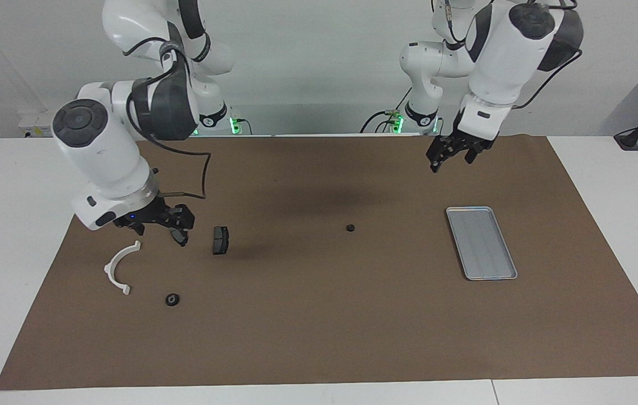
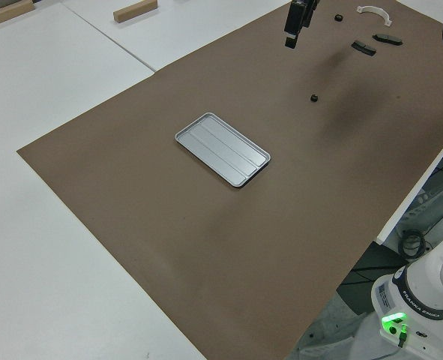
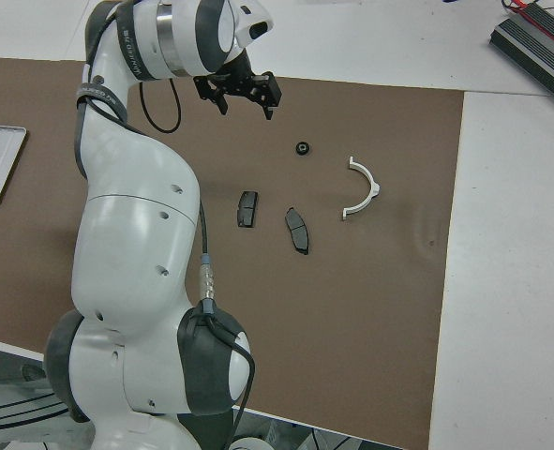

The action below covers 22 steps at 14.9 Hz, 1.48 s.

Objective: Pick bearing gear from pile to tray

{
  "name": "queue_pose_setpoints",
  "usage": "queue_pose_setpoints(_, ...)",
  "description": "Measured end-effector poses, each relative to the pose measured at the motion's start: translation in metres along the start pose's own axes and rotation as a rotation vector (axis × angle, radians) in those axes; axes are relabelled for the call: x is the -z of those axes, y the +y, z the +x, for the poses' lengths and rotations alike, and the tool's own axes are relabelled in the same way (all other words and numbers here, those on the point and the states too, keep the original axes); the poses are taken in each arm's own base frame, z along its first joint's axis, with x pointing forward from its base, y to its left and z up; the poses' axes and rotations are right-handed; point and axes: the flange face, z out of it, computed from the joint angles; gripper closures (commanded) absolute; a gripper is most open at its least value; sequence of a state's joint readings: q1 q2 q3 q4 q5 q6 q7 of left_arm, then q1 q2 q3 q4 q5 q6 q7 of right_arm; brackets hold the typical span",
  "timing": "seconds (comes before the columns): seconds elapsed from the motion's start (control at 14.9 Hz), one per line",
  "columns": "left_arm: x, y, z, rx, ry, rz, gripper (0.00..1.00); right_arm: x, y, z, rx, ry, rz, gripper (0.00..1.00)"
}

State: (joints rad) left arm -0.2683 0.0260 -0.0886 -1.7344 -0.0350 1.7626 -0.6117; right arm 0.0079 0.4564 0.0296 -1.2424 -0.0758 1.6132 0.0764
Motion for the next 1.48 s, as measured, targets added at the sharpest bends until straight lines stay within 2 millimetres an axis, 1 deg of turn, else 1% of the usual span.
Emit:
queue_pose_setpoints(0.13,-0.047,0.052,-0.004,0.03,0.0,-0.011,0.0,-0.023,0.022,0.008,0.013,0.027,-0.028,0.0)
queue_pose_setpoints(0.2,-0.073,0.073,-0.007,0.038,-0.006,-0.01,0.0,-0.041,0.028,0.013,0.014,0.042,-0.033,0.0)
queue_pose_setpoints(0.34,-0.119,0.105,-0.014,0.057,-0.024,-0.002,0.0,-0.081,0.025,0.02,0.003,0.065,-0.035,0.0)
queue_pose_setpoints(0.4,-0.141,0.119,-0.017,0.068,-0.027,-0.002,0.0,-0.1,0.021,0.021,-0.019,0.066,-0.043,0.0)
queue_pose_setpoints(0.47,-0.161,0.128,-0.019,0.077,-0.03,-0.001,0.02,-0.115,0.016,0.022,-0.041,0.063,-0.056,0.0)
queue_pose_setpoints(0.54,-0.177,0.132,-0.019,0.086,-0.033,-0.001,0.09,-0.127,0.012,0.024,-0.058,0.063,-0.065,0.0)
queue_pose_setpoints(0.61,-0.19,0.133,-0.018,0.097,-0.033,-0.002,0.11,-0.137,0.009,0.026,-0.067,0.068,-0.068,0.0)
queue_pose_setpoints(0.74,-0.207,0.133,-0.021,0.118,-0.027,-0.008,0.16,-0.154,0.005,0.033,-0.072,0.083,-0.064,0.0)
queue_pose_setpoints(0.81,-0.215,0.134,-0.027,0.127,-0.027,-0.008,0.21,-0.162,0.005,0.036,-0.071,0.091,-0.062,0.0)
queue_pose_setpoints(0.87,-0.221,0.137,-0.034,0.137,-0.026,-0.009,0.23,-0.17,0.004,0.039,-0.071,0.099,-0.059,0.0)
queue_pose_setpoints(0.94,-0.228,0.141,-0.043,0.144,-0.024,-0.011,0.27,-0.176,0.003,0.042,-0.074,0.107,-0.056,0.0)
queue_pose_setpoints(1.01,-0.234,0.145,-0.051,0.146,-0.023,-0.011,0.29,-0.183,0.002,0.044,-0.086,0.115,-0.053,0.0)
queue_pose_setpoints(1.14,-0.243,0.147,-0.062,0.143,-0.027,-0.004,0.3,-0.195,0.0,0.046,-0.124,0.114,-0.048,0.0)
queue_pose_setpoints(1.28,-0.25,0.146,-0.066,0.142,-0.027,-0.003,0.31,-0.202,-0.002,0.047,-0.145,0.107,-0.045,0.0)
queue_pose_setpoints(1.48,-0.253,0.143,-0.066,0.145,-0.025,-0.004,0.38,-0.209,-0.004,0.049,-0.151,0.119,-0.04,0.0)
